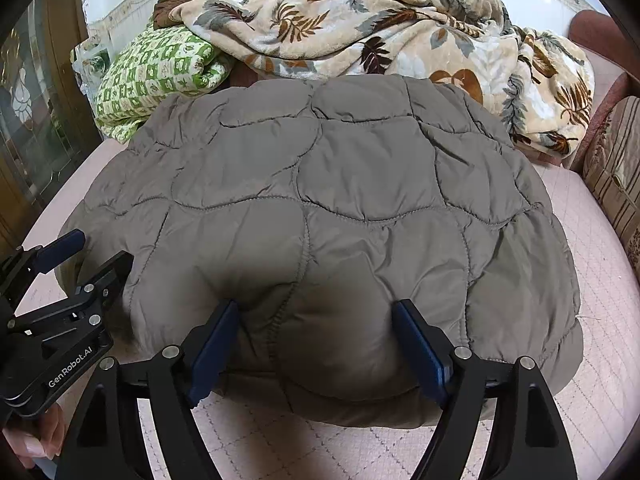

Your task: Fold large clothes

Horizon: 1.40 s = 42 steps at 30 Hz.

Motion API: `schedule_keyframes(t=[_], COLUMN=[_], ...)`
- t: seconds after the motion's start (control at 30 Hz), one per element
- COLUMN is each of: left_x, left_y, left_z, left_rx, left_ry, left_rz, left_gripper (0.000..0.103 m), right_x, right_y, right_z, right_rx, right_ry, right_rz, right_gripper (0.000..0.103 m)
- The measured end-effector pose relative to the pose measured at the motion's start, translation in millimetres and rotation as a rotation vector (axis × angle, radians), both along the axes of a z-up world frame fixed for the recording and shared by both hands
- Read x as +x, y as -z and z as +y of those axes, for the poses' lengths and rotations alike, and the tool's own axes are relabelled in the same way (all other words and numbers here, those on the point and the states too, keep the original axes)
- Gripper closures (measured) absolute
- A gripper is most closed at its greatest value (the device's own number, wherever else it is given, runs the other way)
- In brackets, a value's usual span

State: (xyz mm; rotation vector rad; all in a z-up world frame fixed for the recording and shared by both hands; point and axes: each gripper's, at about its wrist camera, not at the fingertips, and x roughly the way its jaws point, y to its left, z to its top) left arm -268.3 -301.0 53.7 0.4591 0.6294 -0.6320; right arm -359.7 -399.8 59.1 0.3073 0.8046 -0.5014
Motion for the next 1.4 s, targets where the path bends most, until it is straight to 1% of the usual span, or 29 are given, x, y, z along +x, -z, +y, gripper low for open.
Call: schedule_keyframes(t=[0.27, 0.37, 0.5, 0.57, 0.63, 0.7, 0.77, 0.8, 0.9, 1.0, 1.07, 1.1, 1.13, 1.17, 1.27, 1.37, 1.4], left_x=[1.8, 2.8, 7.4, 14.3, 23.8, 36.5, 46.4, 50.8, 54.5, 65.1, 76.5, 81.7, 89.9, 98.2, 117.0, 135.1, 137.7], left_y=[1.1, -1.7, -9.3, -13.4, -14.5, -9.3, -1.7, 0.4, -5.2, -16.8, -24.3, -26.6, -29.4, -31.2, -32.4, -21.8, -17.0], left_z=[0.0, 2.9, 11.0, 17.2, 22.4, 24.4, 24.0, 24.6, 28.9, 46.1, 64.5, 71.9, 85.3, 99.1, 131.8, 169.2, 176.9], left_rx=[0.002, -0.013, -0.035, -0.049, -0.060, -0.051, -0.042, -0.048, -0.064, -0.117, -0.151, -0.162, -0.181, -0.202, -0.241, -0.287, -0.298], left_ry=[0.001, -0.003, -0.020, -0.047, -0.078, -0.101, -0.102, -0.105, -0.099, -0.121, -0.156, -0.173, -0.204, -0.234, -0.304, -0.378, -0.394], left_rz=[0.007, 0.011, 0.010, 0.009, 0.024, 0.071, 0.137, 0.163, 0.181, 0.223, 0.253, 0.266, 0.290, 0.318, 0.386, 0.491, 0.514], left_gripper=[0.040, 0.040, 0.040, 0.040, 0.040, 0.040, 0.039, 0.038, 0.038, 0.038, 0.038, 0.036, 0.031, 0.030, 0.029, 0.028, 0.028], right_x=[-0.2, -4.5, -20.2, -26.8, -32.5, -36.3, -34.4, -32.7, -29.9, -40.7, -55.2, -65.0, -71.7, -83.7, -118.3, -157.3, -170.8], right_y=[1.8, -5.3, -24.2, -25.7, -21.1, -7.1, 4.3, 6.5, 1.0, -12.2, -22.2, -27.1, -30.3, -33.3, -35.4, -27.5, -22.6], right_z=[-1.2, -2.3, -10.5, -18.8, -32.2, -48.4, -54.8, -54.3, -50.5, -51.7, -54.3, -57.3, -60.8, -65.8, -79.6, -92.3, -94.6], right_rx=[0.006, 0.007, -0.014, -0.020, 0.011, 0.090, 0.143, 0.139, 0.122, 0.134, 0.116, 0.106, 0.110, 0.125, 0.187, 0.290, 0.334], right_ry=[-0.002, -0.001, 0.039, 0.071, 0.110, 0.147, 0.148, 0.147, 0.140, 0.140, 0.160, 0.183, 0.198, 0.220, 0.293, 0.395, 0.423], right_rz=[0.001, -0.019, -0.083, -0.083, -0.077, -0.066, -0.057, -0.050, -0.047, -0.104, -0.134, -0.146, -0.158, -0.183, -0.247, -0.314, -0.337], right_gripper=[0.018, 0.018, 0.018, 0.018, 0.018, 0.018, 0.018, 0.017, 0.016, 0.016, 0.016, 0.016, 0.016, 0.016, 0.016, 0.016, 0.016])
